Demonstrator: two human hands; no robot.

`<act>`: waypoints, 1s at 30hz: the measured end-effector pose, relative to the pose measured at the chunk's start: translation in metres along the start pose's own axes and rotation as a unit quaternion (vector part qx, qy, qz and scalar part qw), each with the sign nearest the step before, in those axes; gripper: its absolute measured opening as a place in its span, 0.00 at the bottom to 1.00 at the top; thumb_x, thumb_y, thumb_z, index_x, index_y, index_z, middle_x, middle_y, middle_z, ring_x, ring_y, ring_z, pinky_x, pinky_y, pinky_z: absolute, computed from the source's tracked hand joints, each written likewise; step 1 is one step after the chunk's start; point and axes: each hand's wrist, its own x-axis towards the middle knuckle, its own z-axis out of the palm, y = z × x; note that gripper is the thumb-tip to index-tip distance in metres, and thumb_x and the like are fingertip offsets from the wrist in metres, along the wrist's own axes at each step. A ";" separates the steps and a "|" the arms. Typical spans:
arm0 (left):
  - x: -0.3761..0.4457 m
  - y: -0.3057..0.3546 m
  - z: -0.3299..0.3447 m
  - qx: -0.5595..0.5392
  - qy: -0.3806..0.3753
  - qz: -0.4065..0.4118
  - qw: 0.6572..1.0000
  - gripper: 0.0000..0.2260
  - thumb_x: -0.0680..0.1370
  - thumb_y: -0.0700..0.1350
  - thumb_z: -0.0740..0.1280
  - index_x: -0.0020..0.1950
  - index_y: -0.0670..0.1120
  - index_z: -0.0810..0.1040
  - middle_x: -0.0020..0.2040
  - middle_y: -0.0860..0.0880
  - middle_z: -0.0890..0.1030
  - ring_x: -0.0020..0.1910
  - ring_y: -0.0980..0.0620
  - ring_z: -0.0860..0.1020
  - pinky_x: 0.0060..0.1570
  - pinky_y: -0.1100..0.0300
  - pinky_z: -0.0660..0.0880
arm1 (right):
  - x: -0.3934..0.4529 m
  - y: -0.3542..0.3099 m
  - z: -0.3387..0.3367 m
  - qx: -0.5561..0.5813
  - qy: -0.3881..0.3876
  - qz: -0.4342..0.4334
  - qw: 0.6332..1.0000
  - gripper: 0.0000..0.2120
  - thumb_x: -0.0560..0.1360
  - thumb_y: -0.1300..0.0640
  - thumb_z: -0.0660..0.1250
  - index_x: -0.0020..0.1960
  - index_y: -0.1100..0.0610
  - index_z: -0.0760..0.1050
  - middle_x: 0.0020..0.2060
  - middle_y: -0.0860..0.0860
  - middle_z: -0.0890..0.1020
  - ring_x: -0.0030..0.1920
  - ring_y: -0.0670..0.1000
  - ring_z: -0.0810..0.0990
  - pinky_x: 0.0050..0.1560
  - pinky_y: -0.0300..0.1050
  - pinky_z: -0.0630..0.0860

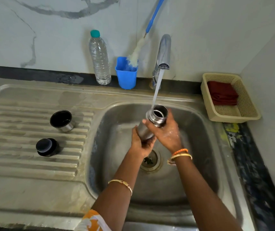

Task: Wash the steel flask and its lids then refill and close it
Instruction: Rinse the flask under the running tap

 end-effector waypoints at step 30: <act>-0.002 0.095 0.151 0.615 -0.091 0.473 0.624 0.10 0.75 0.36 0.70 0.57 0.36 0.81 0.51 0.43 0.84 0.46 0.55 0.79 0.51 0.69 0.77 | 0.066 0.012 -0.013 0.003 -0.173 0.145 0.974 0.17 0.64 0.43 0.73 0.50 0.47 0.75 0.43 0.46 0.80 0.46 0.48 0.78 0.48 0.45 0.74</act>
